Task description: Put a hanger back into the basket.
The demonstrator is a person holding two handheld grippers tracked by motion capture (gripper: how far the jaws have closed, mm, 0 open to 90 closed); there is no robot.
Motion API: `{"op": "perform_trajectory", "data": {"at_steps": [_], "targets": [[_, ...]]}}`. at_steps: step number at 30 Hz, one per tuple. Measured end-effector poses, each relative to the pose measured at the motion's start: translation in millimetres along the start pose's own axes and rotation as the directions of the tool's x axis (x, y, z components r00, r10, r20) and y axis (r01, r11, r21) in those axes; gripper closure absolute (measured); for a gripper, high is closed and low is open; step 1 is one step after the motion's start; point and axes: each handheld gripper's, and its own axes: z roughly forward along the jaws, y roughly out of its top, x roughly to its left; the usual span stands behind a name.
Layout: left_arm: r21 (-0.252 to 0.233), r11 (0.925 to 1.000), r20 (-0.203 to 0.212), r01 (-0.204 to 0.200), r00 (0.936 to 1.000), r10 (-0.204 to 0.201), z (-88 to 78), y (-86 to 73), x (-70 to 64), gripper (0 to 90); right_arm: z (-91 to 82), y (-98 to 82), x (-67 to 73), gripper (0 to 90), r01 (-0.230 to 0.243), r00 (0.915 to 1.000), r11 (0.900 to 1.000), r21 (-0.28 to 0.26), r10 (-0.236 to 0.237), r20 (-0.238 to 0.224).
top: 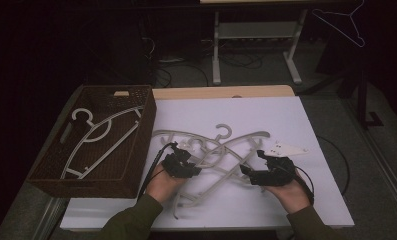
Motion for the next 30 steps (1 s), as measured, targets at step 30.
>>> {"op": "perform_trajectory", "data": {"at_steps": [30], "targets": [[-0.144,0.9884,-0.094,-0.049,0.9949,0.036,-84.3,39.4,5.9,82.1,-32.6,-17.1,-11.6,13.1,-0.004,0.9999,0.997,-0.075,0.005,0.01]]}}
